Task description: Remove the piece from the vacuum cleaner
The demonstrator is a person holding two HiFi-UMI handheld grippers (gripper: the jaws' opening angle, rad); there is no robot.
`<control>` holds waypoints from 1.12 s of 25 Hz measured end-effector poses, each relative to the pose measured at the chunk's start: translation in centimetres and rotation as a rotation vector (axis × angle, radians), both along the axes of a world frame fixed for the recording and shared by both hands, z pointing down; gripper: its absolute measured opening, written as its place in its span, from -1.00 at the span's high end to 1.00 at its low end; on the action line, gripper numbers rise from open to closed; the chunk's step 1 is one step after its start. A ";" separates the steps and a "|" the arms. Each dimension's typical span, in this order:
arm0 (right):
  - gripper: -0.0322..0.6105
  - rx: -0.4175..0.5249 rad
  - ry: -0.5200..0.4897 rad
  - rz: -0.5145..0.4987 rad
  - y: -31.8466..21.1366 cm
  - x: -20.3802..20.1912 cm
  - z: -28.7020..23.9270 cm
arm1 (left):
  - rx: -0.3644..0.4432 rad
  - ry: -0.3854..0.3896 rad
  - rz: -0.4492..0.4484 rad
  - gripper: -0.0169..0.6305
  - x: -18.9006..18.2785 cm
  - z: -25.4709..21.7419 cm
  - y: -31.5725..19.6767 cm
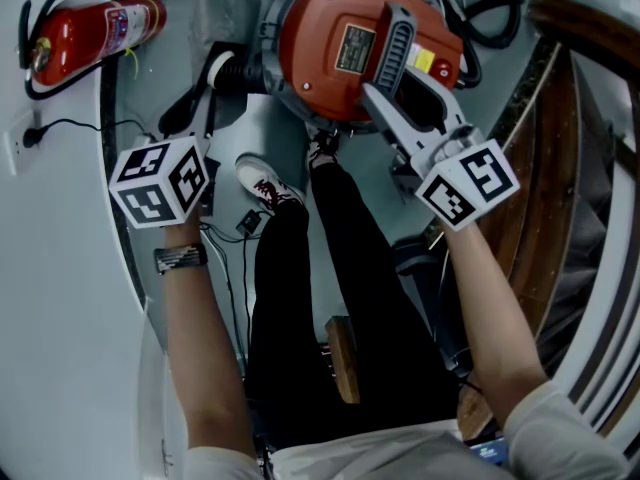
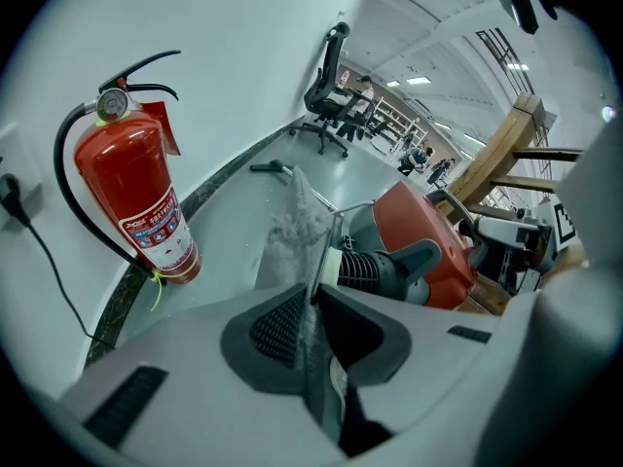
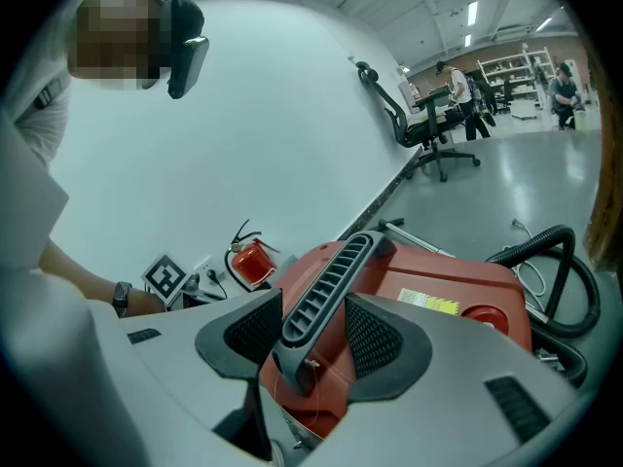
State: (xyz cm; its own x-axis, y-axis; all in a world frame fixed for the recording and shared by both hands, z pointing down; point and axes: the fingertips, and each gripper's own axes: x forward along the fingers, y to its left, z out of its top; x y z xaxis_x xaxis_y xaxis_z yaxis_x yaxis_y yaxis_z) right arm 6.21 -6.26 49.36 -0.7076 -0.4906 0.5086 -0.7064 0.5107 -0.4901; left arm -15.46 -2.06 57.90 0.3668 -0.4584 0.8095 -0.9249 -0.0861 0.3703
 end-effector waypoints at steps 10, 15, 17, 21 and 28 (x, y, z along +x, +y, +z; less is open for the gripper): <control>0.25 0.000 0.001 -0.001 0.0 0.0 0.0 | -0.004 -0.001 -0.003 0.81 -0.1 0.1 0.0; 0.25 0.002 0.002 0.000 0.0 0.0 0.0 | -0.004 0.000 0.001 0.81 -0.1 0.1 0.0; 0.25 0.003 0.002 0.000 0.0 0.0 0.0 | -0.003 0.000 0.002 0.81 -0.1 0.1 -0.1; 0.25 0.002 0.002 0.001 0.0 0.0 0.0 | -0.007 0.010 -0.006 0.81 -0.2 0.2 0.0; 0.25 0.003 0.003 0.002 0.0 0.0 0.0 | -0.010 0.002 0.016 0.81 -0.2 0.2 -0.1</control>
State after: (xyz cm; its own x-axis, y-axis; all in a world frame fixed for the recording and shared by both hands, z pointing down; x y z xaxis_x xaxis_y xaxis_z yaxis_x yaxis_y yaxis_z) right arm 6.23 -6.27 49.37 -0.7050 -0.4937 0.5091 -0.7089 0.5110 -0.4862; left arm -15.67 -2.14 58.12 0.3756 -0.4446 0.8132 -0.9227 -0.0973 0.3730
